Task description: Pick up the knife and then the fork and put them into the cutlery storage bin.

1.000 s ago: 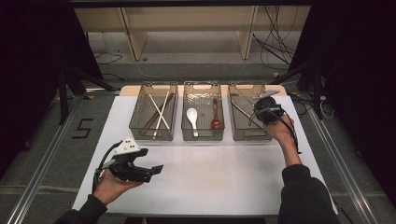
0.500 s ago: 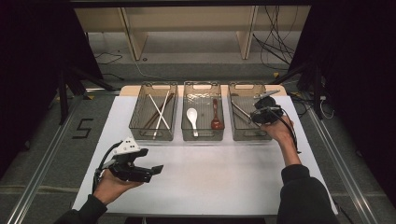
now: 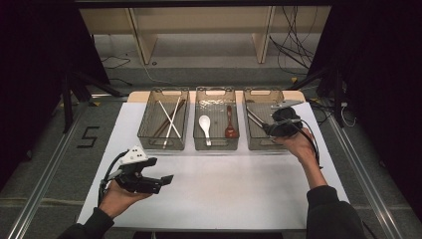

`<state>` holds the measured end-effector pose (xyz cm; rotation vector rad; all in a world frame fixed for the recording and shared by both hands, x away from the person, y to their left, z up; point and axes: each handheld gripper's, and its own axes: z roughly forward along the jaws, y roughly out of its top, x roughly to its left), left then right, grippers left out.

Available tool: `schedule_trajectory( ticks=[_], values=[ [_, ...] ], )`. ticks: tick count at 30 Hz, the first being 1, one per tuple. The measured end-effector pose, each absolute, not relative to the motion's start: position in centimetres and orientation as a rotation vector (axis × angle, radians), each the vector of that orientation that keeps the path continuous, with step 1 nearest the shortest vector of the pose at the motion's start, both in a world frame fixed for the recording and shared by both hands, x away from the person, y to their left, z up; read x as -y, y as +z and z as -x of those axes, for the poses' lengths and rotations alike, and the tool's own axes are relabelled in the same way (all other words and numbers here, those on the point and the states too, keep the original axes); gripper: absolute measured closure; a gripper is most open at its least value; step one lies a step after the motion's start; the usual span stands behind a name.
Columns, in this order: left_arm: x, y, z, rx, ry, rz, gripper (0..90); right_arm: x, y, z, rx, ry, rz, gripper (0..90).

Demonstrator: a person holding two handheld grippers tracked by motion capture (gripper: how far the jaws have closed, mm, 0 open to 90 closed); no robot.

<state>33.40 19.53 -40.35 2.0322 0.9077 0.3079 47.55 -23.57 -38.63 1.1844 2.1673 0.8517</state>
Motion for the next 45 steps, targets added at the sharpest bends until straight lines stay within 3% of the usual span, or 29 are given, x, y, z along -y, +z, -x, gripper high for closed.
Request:
schedule_trajectory(
  ticks=[16, 45],
  values=[
    [-19.6, -40.3, -33.4, -0.911, 0.314, -2.018, 15.7, 21.6, -37.8, -42.2, -2.190, 1.155, -1.132, 35.7],
    [-20.0, -39.7, -33.1, -0.870, 0.307, -1.945, 15.7, 21.1, -39.4, -35.4, -2.223, 1.329, -1.063, 30.9]
  ],
)
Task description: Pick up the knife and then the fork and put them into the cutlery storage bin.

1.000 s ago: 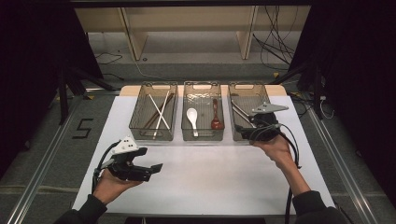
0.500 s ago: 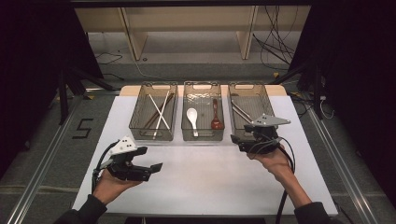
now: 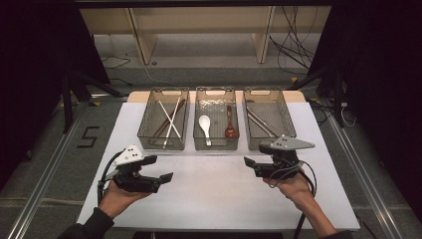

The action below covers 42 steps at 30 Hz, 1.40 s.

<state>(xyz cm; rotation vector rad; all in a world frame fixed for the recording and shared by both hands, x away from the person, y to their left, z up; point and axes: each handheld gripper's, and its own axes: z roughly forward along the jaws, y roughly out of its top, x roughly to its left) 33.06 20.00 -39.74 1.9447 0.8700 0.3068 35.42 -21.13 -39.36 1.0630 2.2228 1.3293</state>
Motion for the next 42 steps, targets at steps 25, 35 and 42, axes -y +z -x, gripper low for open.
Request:
schedule_trajectory(
  ticks=[25, 35, 42],
  values=[
    [-20.2, -39.7, -32.6, -0.858, 0.269, -1.896, 15.7, 22.1, -40.4, -32.5, -2.167, 1.370, -1.110, 26.2],
    [-20.3, -39.8, -32.7, -0.862, 0.266, -1.895, 15.5, 22.4, -40.6, -32.4, -2.157, 1.367, -1.131, 24.2],
    [-20.3, -39.9, -32.8, -0.871, 0.266, -1.889, 15.5, 22.4, -40.5, -32.5, -2.155, 1.368, -1.127, 23.7]
  ],
)
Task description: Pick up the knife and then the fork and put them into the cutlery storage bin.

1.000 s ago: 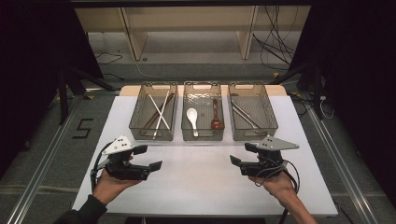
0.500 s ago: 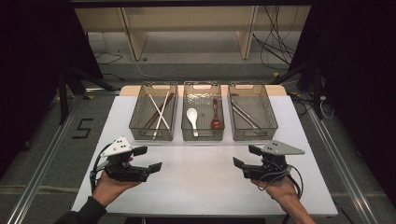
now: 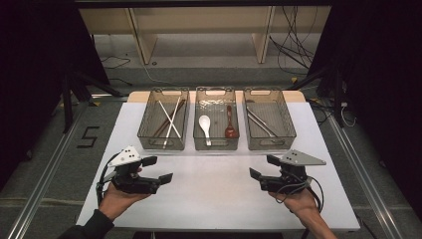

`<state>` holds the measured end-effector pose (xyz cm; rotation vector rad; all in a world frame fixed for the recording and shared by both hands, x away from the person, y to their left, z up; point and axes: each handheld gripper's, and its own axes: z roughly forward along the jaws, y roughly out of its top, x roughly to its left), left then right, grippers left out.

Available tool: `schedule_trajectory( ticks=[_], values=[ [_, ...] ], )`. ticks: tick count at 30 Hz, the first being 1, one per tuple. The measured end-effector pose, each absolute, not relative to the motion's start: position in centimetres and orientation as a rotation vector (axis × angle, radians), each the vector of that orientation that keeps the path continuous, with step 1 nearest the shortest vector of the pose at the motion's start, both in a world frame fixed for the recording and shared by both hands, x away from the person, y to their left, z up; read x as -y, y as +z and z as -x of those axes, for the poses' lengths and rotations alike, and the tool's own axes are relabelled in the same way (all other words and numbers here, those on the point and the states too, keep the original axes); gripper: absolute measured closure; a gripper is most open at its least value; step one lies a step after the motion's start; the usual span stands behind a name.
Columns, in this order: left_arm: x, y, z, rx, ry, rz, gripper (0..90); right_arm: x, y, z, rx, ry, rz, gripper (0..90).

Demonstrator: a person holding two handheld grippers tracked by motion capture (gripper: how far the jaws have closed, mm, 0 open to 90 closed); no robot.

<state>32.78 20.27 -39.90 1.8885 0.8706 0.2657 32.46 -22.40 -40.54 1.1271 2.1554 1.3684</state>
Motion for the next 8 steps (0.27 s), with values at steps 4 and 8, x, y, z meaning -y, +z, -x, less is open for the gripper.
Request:
schedule_trajectory(
  ticks=[4, 8],
  values=[
    [-20.38, -39.89, -32.83, -0.873, 0.268, -1.891, 15.5, 22.37, -40.56, -32.48, -2.156, 1.367, -1.127, 23.6],
    [-20.36, -39.91, -32.84, -0.874, 0.270, -1.890, 15.5, 22.37, -40.57, -32.48, -2.156, 1.366, -1.128, 23.6]
  ],
)
